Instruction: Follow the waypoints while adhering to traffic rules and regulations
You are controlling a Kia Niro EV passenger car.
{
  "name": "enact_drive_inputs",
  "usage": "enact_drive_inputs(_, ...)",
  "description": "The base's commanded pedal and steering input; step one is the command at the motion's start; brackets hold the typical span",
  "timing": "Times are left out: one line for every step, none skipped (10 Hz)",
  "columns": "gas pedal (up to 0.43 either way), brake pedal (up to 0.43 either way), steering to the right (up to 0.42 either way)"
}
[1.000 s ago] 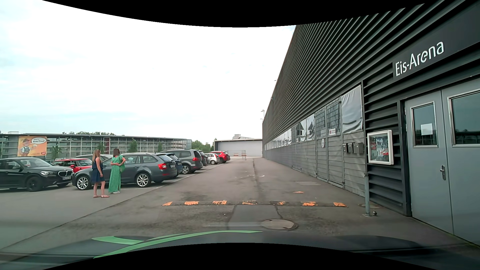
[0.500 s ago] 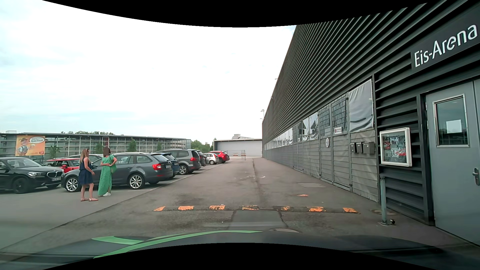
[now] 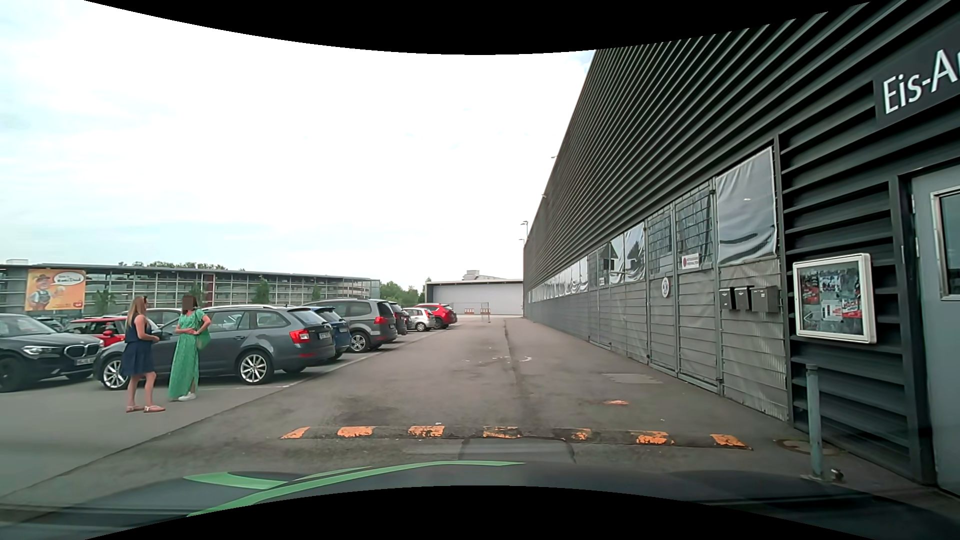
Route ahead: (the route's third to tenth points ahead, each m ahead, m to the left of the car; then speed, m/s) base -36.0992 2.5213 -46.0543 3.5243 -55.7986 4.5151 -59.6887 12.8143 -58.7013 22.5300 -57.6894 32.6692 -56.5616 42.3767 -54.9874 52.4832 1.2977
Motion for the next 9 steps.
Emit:
enact_drive_inputs(0.000, 0.000, 0.027)
enact_drive_inputs(0.000, 0.000, 0.031)
enact_drive_inputs(0.000, 0.000, 0.030)
enact_drive_inputs(0.000, 0.000, 0.019)
enact_drive_inputs(0.000, 0.000, 0.012)
enact_drive_inputs(0.000, 0.000, 0.016)
enact_drive_inputs(0.000, 0.000, 0.026)
enact_drive_inputs(0.000, 0.000, 0.035)
enact_drive_inputs(0.000, 0.000, 0.035)
